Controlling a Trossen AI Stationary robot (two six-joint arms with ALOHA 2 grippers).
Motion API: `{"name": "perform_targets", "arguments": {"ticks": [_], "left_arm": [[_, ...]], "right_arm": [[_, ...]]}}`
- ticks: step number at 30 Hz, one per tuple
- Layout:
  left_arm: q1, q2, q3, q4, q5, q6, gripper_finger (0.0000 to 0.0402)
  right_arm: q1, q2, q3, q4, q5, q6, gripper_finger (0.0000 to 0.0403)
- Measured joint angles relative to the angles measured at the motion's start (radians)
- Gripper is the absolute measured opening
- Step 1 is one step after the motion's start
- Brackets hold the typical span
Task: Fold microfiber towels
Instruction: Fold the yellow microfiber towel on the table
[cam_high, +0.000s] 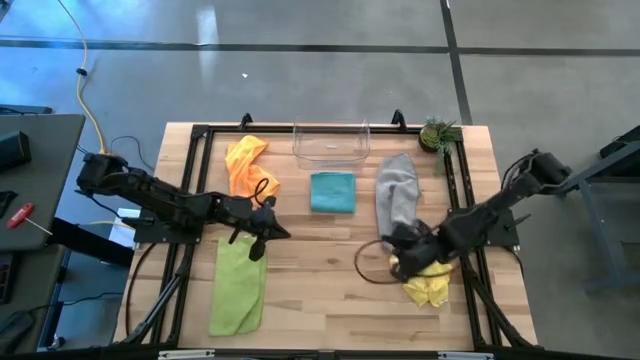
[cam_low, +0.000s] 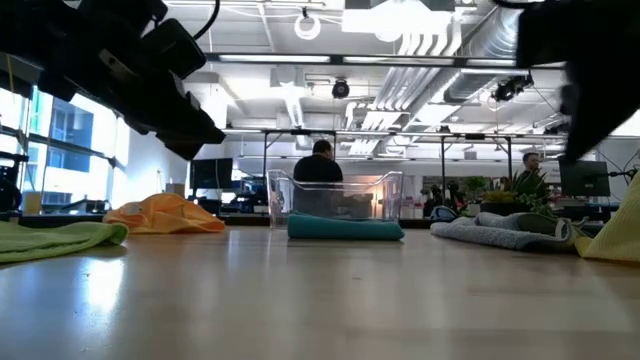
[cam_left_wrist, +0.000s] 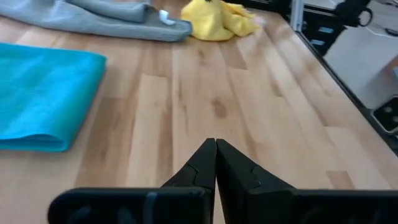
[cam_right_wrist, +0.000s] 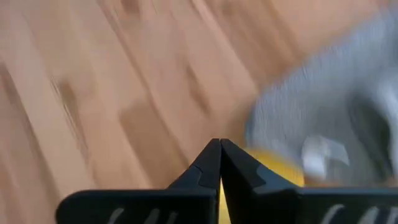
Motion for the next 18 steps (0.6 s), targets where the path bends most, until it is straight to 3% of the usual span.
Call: {"name": "perform_targets", "arguments": {"ticks": [4,9,14,18], "left_arm": [[-0.031,0.0,0.0,0.0,-0.014,0.0,0.0],[-0.051,0.0,0.0,0.0,-0.046,0.017,0.0],[-0.055,0.0,0.0,-0.002,-0.052,0.018,0.0],[-0.071,0.0,0.0,-0.002,-0.052,0.03,0.0]], "right_arm": [[0.101,0.02,0.053,-0.123,-0.08,0.13,0.0037],[0.138,0.077,0.095,-0.245,-0.095,0.138,0.0127],[0.093,0.131,0.129,-0.28,-0.062,-0.013,0.0203],[0.047,0.182,0.144,-0.235,-0.075,-0.189,0.0226]]}}
